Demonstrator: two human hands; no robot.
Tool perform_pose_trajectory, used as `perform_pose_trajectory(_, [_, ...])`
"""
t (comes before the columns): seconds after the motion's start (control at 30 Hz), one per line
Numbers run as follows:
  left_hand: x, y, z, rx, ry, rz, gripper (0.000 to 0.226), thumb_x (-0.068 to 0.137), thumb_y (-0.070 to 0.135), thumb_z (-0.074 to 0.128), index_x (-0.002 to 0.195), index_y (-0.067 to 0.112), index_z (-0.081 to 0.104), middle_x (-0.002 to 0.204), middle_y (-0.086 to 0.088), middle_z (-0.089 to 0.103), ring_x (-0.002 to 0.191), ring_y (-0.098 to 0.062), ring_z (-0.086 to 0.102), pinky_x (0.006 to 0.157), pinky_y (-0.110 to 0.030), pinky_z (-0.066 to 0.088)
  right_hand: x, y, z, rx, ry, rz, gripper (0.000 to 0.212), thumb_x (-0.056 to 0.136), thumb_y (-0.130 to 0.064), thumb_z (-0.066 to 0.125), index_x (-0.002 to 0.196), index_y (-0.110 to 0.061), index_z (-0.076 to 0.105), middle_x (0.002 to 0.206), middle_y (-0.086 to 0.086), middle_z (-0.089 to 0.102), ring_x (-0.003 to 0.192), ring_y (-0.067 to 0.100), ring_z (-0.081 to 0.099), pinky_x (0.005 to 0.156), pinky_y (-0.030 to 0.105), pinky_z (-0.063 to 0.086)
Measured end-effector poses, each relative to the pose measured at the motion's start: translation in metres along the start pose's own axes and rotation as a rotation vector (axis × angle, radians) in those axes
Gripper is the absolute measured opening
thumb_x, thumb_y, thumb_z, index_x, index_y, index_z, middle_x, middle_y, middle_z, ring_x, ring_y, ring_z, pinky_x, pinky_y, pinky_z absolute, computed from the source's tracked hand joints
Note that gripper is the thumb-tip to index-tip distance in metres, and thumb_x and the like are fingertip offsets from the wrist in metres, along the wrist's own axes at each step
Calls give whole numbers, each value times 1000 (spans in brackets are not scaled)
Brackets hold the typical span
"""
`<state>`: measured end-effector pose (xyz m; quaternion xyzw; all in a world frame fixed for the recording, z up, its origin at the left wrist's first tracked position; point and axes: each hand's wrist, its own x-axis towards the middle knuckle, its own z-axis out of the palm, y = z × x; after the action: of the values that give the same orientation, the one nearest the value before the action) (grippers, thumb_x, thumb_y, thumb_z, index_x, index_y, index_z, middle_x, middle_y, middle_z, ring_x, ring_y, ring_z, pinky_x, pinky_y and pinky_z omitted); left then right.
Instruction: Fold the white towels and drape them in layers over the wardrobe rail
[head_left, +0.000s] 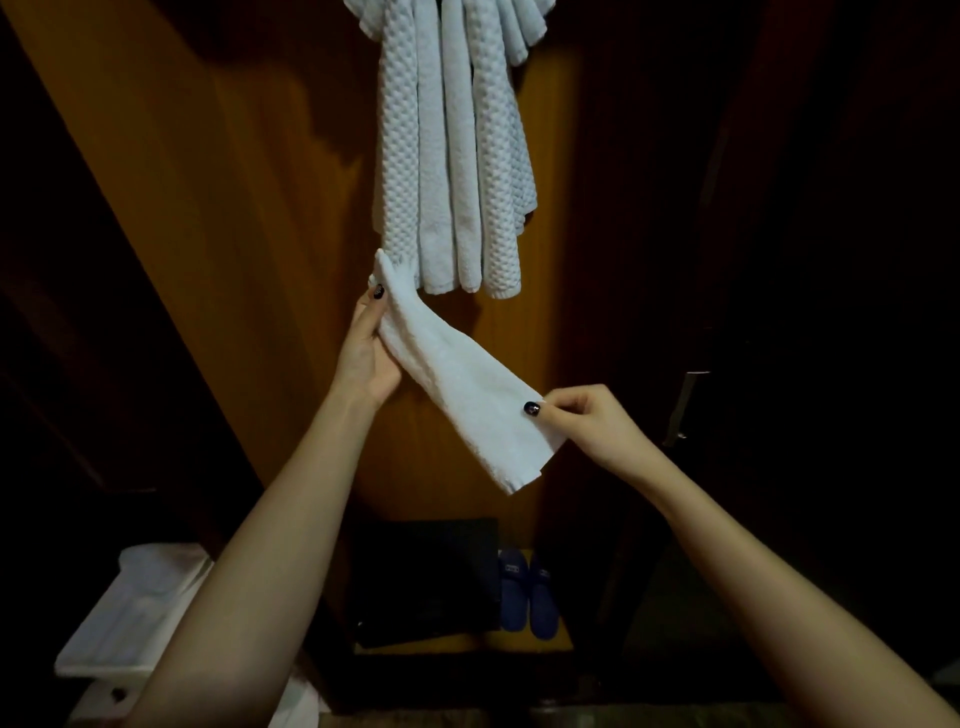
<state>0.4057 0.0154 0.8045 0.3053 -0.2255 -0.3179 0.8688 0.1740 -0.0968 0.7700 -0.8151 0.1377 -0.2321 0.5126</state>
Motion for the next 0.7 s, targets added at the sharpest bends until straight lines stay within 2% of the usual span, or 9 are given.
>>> perform_pose_trajectory(0.1, [-1,-2,-4,11,23,2,19,96,18,53,114,15,58,105,-1,70,97,-13,66,80,-31,55,-1,-3,1,-99,117,-39,26,91,-32,67,74,-13,70,74,15,66,67,25,59,63,41,43])
perform_pose_trajectory(0.2, [-1,-4,-4,10,30,18,19,96,14,53,115,12,56,102,-2,71,94,-13,67,77,-29,55,-5,-6,3,-182,194,-101,6,89,-22,69,89,-25,64,86,-2,68,78,18,63,69,40,50])
perform_pose_trajectory(0.3, [-1,-5,-4,83,51,20,28,96,10,54,124,6,49,111,-8,66,98,-16,64,77,-30,55,-10,-7,1,-272,50,-192,24,94,-8,58,104,-29,65,105,-17,65,95,7,62,80,29,51])
perform_pose_trajectory(0.37, [-2,-4,-3,149,92,14,33,94,10,58,126,8,46,119,-11,61,99,-17,63,74,-29,55,-11,-1,0,-286,-17,-127,31,96,-7,50,100,-32,68,105,-9,68,97,20,64,84,41,52])
perform_pose_trajectory(0.4, [-2,-3,-3,175,110,16,30,94,10,59,121,10,47,121,-12,60,98,-17,63,73,-29,55,-12,0,0,-278,-49,-67,31,97,-11,47,98,-35,68,105,2,69,97,32,63,86,51,50])
perform_pose_trajectory(0.47, [-3,-2,-1,207,118,23,24,94,10,59,115,13,48,122,-13,59,100,-17,63,73,-29,55,-11,0,-1,-238,-106,53,26,101,-27,45,101,-32,70,105,18,67,101,46,59,87,57,48])
perform_pose_trajectory(0.53, [-6,-3,4,236,113,28,20,94,10,59,110,16,50,121,-11,59,100,-16,62,75,-28,55,-11,-7,0,-234,-120,157,44,98,-51,39,102,-21,71,97,19,67,94,40,61,85,48,47])
perform_pose_trajectory(0.6, [-10,-6,11,295,110,43,20,94,11,59,111,17,49,117,-8,58,99,-14,61,76,-26,54,-9,-15,7,-324,-145,224,66,85,-70,29,90,-16,66,87,14,64,82,34,59,75,42,46])
perform_pose_trajectory(0.7, [-10,-10,21,353,114,84,33,93,9,60,123,14,45,122,-10,56,101,-15,60,77,-25,53,-7,-13,22,-454,-177,244,64,82,-71,50,78,-7,55,72,6,54,64,19,48,57,31,32])
